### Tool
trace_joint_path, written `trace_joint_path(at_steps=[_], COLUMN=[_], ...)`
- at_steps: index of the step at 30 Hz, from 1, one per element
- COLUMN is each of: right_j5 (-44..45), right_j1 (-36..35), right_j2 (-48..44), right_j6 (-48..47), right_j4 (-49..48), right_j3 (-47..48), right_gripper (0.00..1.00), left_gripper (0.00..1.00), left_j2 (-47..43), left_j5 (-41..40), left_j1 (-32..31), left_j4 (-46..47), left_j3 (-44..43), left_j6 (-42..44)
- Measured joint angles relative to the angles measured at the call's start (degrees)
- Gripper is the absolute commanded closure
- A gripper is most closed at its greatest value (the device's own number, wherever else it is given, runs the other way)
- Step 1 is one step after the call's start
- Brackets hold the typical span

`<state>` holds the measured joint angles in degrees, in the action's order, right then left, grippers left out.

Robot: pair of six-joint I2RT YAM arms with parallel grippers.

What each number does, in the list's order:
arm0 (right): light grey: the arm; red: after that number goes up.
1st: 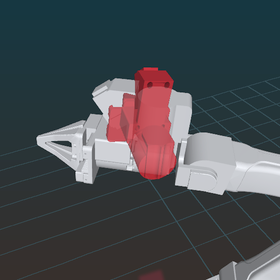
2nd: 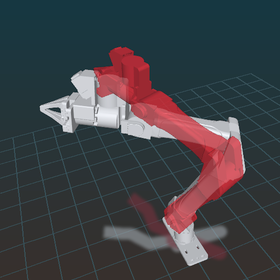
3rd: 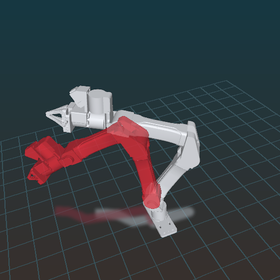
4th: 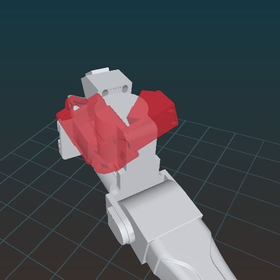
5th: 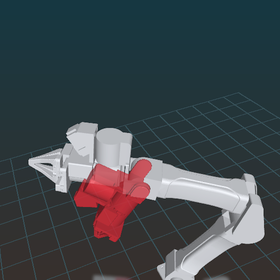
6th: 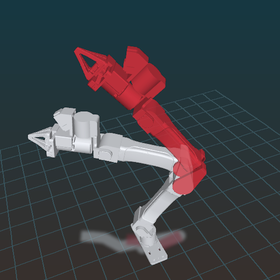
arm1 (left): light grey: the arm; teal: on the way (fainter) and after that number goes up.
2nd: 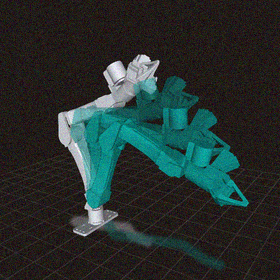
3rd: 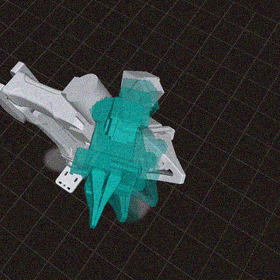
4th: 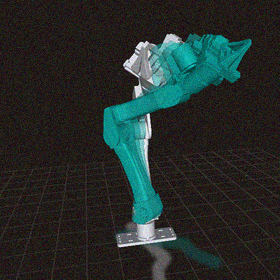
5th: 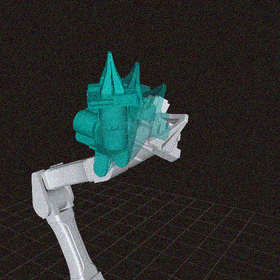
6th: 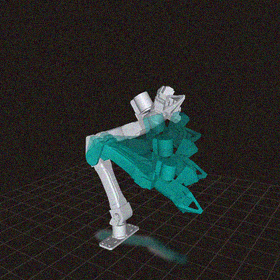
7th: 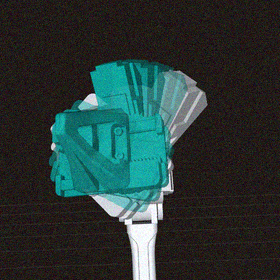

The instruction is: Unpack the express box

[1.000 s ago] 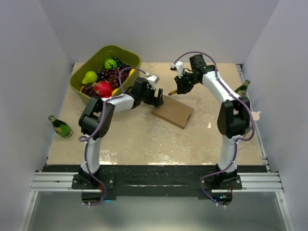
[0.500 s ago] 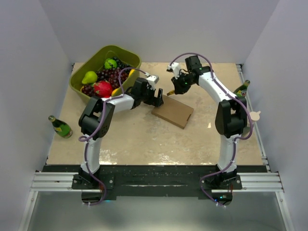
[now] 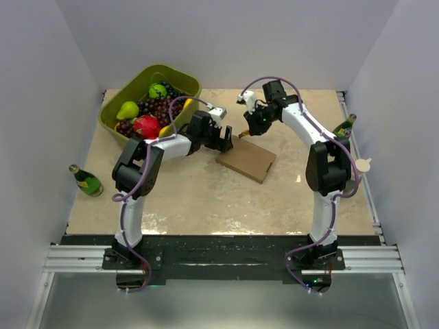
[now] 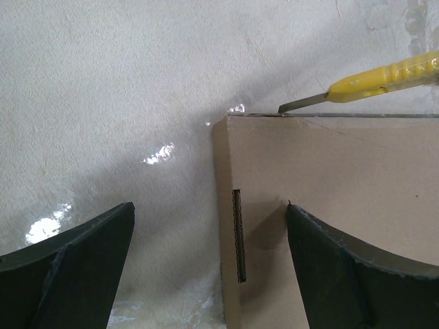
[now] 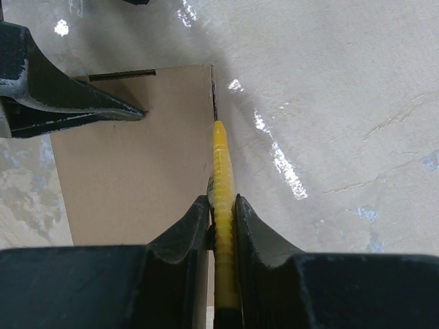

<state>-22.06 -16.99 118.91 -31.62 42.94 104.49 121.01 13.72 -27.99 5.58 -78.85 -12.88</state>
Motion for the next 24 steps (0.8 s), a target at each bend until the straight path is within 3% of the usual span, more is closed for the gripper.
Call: trace_joint_path(at_steps=[24], right_j5=[0.5], right_j1=[-0.2], right_j2=[-2.6], right_j6=[0.2], right_j4=[-0.8], right_j3=[-2.0], right_gripper=[1.0], left_gripper=[0.04], left_j2=[0.0], left_j5=[0.0], left_j1=[0.0], left_j4=[0.0], left_j3=[0.0], left_j6=[0.0])
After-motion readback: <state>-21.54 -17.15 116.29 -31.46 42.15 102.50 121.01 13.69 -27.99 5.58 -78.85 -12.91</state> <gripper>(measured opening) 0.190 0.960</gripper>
